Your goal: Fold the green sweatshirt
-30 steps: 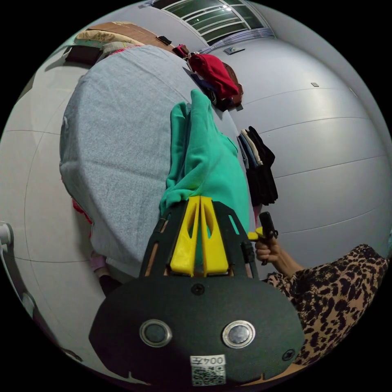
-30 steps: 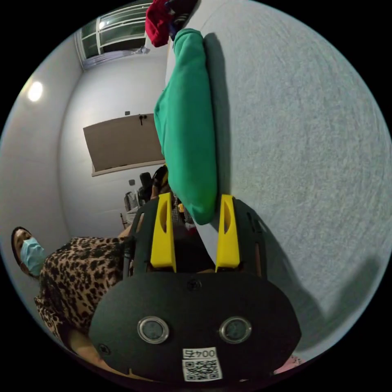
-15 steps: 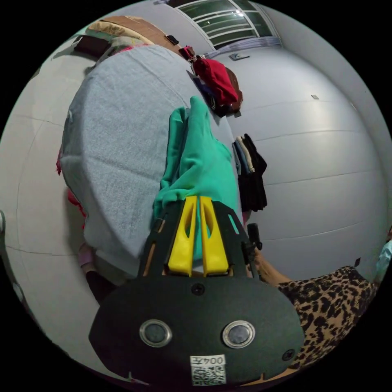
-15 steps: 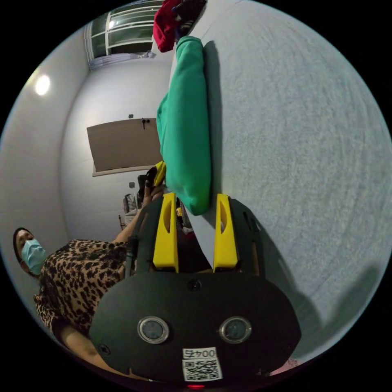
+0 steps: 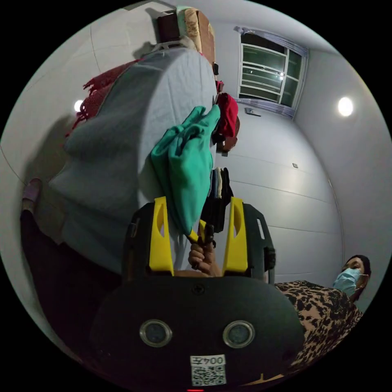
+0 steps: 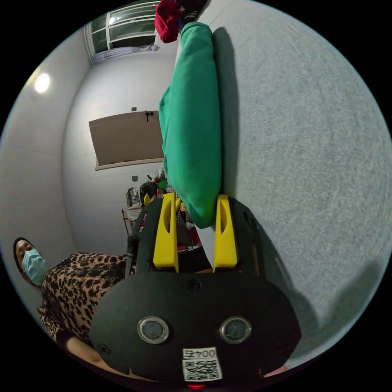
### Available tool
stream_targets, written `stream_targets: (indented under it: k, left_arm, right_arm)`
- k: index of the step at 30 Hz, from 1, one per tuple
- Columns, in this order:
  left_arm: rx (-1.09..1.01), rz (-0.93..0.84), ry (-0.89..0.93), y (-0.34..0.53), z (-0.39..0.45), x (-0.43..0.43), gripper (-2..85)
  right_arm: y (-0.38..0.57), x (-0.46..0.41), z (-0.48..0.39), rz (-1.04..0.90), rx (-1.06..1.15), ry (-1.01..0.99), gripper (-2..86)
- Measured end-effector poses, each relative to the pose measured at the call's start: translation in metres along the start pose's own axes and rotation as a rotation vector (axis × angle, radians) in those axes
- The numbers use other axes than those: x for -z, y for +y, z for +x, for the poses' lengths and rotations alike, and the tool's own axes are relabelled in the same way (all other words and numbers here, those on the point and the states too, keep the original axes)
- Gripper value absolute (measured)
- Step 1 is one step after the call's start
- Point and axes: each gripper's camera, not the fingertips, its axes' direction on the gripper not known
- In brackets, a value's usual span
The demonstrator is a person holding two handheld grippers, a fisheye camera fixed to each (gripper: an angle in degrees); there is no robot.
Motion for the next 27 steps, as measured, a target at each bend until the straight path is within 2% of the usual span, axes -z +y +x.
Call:
stream_targets:
  k: [3, 5, 13, 16, 19, 22, 24, 27]
  left_arm:
    - [0.011, -0.036, -0.01, 0.004, -0.004, -0.018, 22.3]
    - [0.022, -0.042, 0.005, 0.005, -0.006, -0.028, 23.2]
    - [-0.016, -0.007, 0.043, -0.007, -0.001, -0.065, 25.0]
    - [-0.022, 0.026, 0.022, -0.017, 0.002, -0.072, 22.4]
    - [-0.024, 0.025, -0.034, -0.019, 0.004, -0.071, 13.5]
    - [-0.05, -0.009, -0.042, -0.023, 0.017, -0.068, 11.2]
    - [-0.063, -0.055, -0.072, -0.028, 0.027, -0.065, 10.7]
    - [-0.036, -0.089, -0.059, -0.03, 0.03, -0.06, 10.3]
  right_arm:
    - [-0.007, -0.005, 0.001, -0.015, -0.053, 0.034, 11.1]
    - [-0.007, -0.006, -0.001, 0.002, -0.084, -0.014, 8.8]
    - [-0.01, -0.015, -0.031, -0.003, -0.086, -0.086, 7.4]
    - [-0.009, -0.025, -0.038, -0.023, -0.075, -0.091, 6.9]
    - [-0.006, -0.035, -0.044, -0.051, -0.045, -0.072, 6.9]
    - [-0.002, -0.038, -0.046, -0.076, 0.0, -0.009, 8.6]
    - [0.004, -0.027, -0.032, 0.006, -0.042, -0.096, 13.8]
    - [0.007, -0.013, -0.017, 0.141, -0.099, -0.119, 17.6]
